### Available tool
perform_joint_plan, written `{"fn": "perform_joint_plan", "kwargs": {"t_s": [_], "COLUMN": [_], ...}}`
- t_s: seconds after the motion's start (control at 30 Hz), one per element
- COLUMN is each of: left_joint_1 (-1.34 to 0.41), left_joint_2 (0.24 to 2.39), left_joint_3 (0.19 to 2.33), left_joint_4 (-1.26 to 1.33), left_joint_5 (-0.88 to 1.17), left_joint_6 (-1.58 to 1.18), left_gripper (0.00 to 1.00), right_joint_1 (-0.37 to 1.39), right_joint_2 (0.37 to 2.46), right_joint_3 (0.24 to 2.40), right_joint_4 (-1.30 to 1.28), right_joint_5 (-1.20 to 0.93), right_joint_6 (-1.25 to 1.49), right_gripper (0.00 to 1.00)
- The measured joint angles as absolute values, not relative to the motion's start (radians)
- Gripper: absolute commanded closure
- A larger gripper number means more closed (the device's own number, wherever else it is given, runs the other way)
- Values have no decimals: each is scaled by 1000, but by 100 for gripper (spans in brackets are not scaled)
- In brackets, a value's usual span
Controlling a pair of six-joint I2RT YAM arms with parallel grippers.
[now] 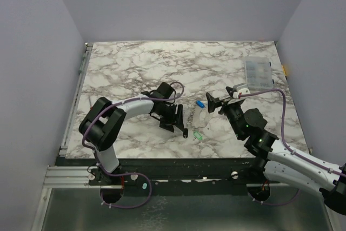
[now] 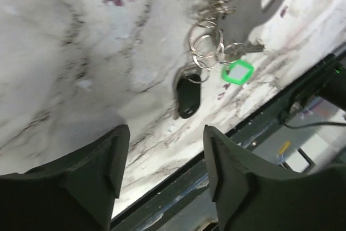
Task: Put the keys on the keyring
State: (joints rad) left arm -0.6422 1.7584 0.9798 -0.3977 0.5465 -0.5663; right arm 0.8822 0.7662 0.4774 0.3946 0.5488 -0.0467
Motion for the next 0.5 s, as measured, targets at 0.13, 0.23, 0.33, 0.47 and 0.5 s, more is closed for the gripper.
{"fn": "perform_joint_plan", "kwargs": {"t_s": [0.13,0.23,0.33,0.47,0.5], "left_joint_1": [-628,-622,-615,-608,-607], "left_joint_2": [1737,1723,1684,1575,1544], "left_joint_3": [1022,1056,1085,1142,1154], "left_joint_4": [-492,-564,-630,-688,-691], "left_joint_5": [434,319,207,28,-13], "left_joint_6": [-517,-474,-439,-392,-382], "left_gripper": [30,25,2,1,1], "right_joint_1": [882,882,882,882,882], "right_joint_2": [767,768,781,818,828], "right_joint_3": [480,488,498,517,518], "right_joint_4": [395,395,398,406,415], "right_joint_5": [548,537,508,474,469], "right_joint_6": [-54,-62,-75,-87,-87], "right_gripper": [7,2,0,0,0]}}
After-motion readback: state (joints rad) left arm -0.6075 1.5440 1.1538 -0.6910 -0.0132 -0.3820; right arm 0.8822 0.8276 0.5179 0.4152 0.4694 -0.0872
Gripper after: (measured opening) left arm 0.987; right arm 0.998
